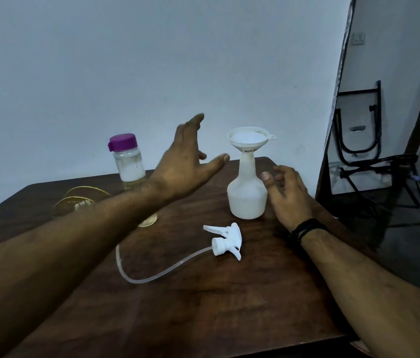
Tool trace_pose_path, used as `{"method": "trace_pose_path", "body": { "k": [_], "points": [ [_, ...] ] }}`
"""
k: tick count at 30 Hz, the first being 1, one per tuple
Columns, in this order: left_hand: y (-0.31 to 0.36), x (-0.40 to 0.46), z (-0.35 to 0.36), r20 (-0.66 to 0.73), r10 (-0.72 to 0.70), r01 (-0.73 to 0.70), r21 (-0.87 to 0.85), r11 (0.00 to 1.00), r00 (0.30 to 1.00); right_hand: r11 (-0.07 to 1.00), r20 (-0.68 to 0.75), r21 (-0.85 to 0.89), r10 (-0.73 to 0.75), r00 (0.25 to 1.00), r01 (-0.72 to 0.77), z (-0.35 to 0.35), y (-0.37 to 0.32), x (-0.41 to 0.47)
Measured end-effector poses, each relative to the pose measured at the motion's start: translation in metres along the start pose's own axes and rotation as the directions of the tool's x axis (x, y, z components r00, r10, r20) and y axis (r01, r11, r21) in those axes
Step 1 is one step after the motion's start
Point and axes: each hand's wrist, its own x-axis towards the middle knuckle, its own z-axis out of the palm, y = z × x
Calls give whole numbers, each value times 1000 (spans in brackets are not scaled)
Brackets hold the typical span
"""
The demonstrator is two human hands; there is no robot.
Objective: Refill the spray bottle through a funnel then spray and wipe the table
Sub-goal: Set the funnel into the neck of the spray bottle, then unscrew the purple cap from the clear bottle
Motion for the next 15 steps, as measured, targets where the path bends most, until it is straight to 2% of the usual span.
{"method": "trace_pose_path", "body": {
  "k": [2,4,5,7,9,12,15],
  "points": [
    [-3,-1,-29,-15,156,-150,201,968,988,1000,-28,-18,-20,999,19,-3,0,-5],
    [-11,2,-55,20,277,-259,433,863,961,998,-45,-38,-41,998,40,-5,-1,-12],
    [-16,6,-66,42,294,-269,542,796,955,998,-54,-40,-47,997,44,-7,-2,-15],
    [-31,11,-83,53,208,-187,684,705,977,998,-70,-38,-62,996,59,-9,-6,-23],
    [-46,14,-94,34,27,-44,733,679,999,996,-83,-39,-83,993,80,-12,-14,-33],
    [-64,20,-103,54,-242,131,716,686,969,986,-93,-51,-164,982,160,-16,-31,-47],
    [-72,27,-110,138,-369,201,642,740,919,958,-85,-64,-284,955,279,-12,-49,-59]
  ]
}}
